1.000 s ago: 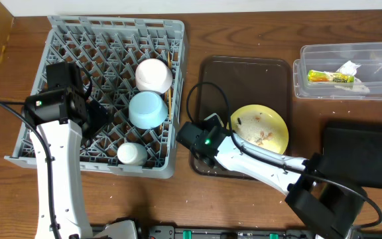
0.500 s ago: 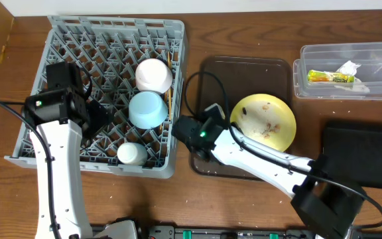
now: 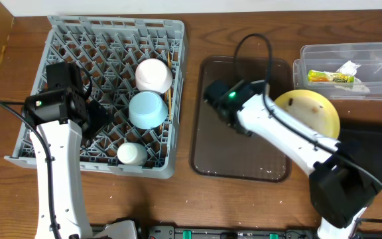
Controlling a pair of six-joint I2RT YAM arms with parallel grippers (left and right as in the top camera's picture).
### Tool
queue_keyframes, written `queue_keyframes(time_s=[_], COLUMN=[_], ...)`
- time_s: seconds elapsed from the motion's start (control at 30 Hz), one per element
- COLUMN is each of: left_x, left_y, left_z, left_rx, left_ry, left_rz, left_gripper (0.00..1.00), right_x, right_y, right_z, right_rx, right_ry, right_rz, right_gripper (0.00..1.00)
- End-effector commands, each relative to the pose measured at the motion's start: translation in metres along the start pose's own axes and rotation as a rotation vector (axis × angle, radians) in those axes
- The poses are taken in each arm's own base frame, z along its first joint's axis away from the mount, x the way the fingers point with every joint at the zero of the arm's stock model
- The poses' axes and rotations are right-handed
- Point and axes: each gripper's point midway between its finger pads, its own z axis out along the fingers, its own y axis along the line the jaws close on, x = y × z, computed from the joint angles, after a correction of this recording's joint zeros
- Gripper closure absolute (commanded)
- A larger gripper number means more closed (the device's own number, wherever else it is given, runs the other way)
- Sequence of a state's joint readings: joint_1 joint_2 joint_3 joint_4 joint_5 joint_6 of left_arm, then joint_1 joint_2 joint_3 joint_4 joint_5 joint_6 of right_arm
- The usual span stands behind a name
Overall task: Sort waste into correct bins and load items into the dishwasher
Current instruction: 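Carry the yellow plate right over the black waste tray, then tilt the yellow plate to dump the rice onto the black tray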
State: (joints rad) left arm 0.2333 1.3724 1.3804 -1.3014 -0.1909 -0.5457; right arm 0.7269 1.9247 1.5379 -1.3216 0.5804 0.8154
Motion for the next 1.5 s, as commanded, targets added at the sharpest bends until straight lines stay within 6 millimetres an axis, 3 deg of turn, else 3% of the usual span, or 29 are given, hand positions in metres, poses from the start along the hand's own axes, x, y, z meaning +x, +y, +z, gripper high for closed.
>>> queue_keyframes(time_s=[0.0, 0.37, 0.5, 0.73, 1.1, 1.47], left_x=[-0.002, -0.002, -0.002, -0.002, -0.002, -0.002], left_y=[0.004, 0.004, 0.004, 0.004, 0.004, 0.004], left_z=[-0.001, -0.001, -0.001, -0.001, -0.001, -0.001], left_rx=[-0.018, -0.018, -0.018, -0.018, -0.018, -0.018], left_ry=[-0.011, -0.011, -0.011, -0.011, -0.011, -0.011], left_rz=[0.006, 0.006, 0.006, 0.006, 0.006, 0.006], left_gripper=[0.00, 0.00, 0.00, 0.00, 0.01, 0.00], right_x=[-0.020, -0.043, -0.045, -0.045, -0.041, -0.040], right_y=[-0.025, -0.106, -0.137, -0.172, -0.191, -0.189], right_z=[0.004, 0.024, 0.043, 0.077, 0.095, 0.088], right_rx=[0.033, 0.002, -0.031, -0.154, -0.335, -0.620], right_ry=[-0.023, 0.063, 0.138, 0.260, 0.359, 0.422], right_rz=[0.127, 0.434, 0.519, 0.652, 0.780, 0.779], right_gripper=[0.99, 0.99, 0.99, 0.99, 0.99, 0.99])
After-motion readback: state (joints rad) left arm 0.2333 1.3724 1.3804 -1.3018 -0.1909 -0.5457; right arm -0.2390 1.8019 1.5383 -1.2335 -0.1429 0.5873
